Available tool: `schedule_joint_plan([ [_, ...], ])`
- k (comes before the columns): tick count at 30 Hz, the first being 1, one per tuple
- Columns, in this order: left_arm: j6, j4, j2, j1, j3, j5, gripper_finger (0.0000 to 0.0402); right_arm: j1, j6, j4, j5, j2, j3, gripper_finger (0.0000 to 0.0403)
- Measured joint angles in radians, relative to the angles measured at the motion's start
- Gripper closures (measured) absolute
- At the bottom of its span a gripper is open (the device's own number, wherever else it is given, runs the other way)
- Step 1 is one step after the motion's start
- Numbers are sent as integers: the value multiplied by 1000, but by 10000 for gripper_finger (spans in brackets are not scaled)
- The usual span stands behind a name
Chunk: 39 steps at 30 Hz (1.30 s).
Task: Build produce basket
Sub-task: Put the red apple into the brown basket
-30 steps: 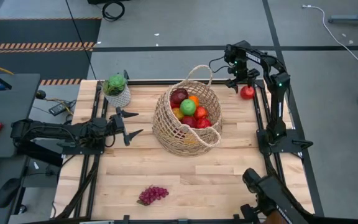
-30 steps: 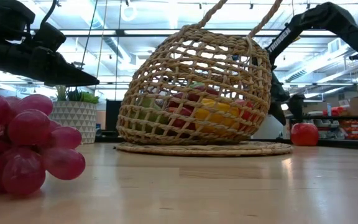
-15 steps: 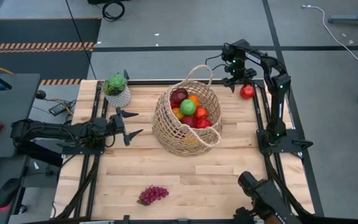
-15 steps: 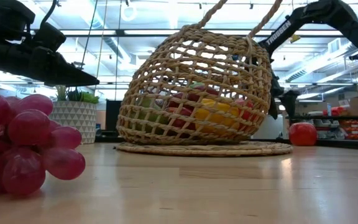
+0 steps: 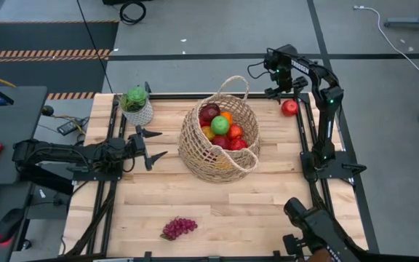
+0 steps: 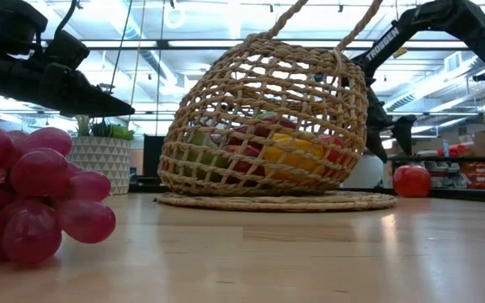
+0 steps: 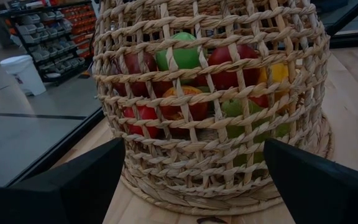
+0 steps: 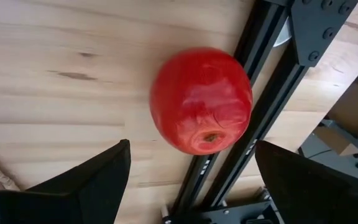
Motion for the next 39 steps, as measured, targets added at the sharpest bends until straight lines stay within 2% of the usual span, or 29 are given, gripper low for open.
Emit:
schedule_joint_plan([
  [5, 0, 0, 0, 0, 0, 0, 11, 5, -1, 0, 15, 0, 0, 55],
  [15, 0, 0, 0, 0, 0, 0, 11, 73, -44, 38, 201, 2, -72, 55],
  [20, 0, 0, 0, 0, 0, 0, 11, 103, -56, 34, 224, 2, -101, 55],
  [22, 0, 0, 0, 0, 0, 0, 11, 120, -121, 33, 233, 2, -126, 55],
  [28, 0, 0, 0, 0, 0, 0, 11, 186, -279, 19, 373, 2, -187, 55],
  [33, 0, 0, 0, 0, 0, 0, 11, 218, -437, 28, 388, 2, -233, 55],
  [39, 0, 0, 0, 0, 0, 0, 11, 228, -564, 52, 476, 2, -302, 55],
])
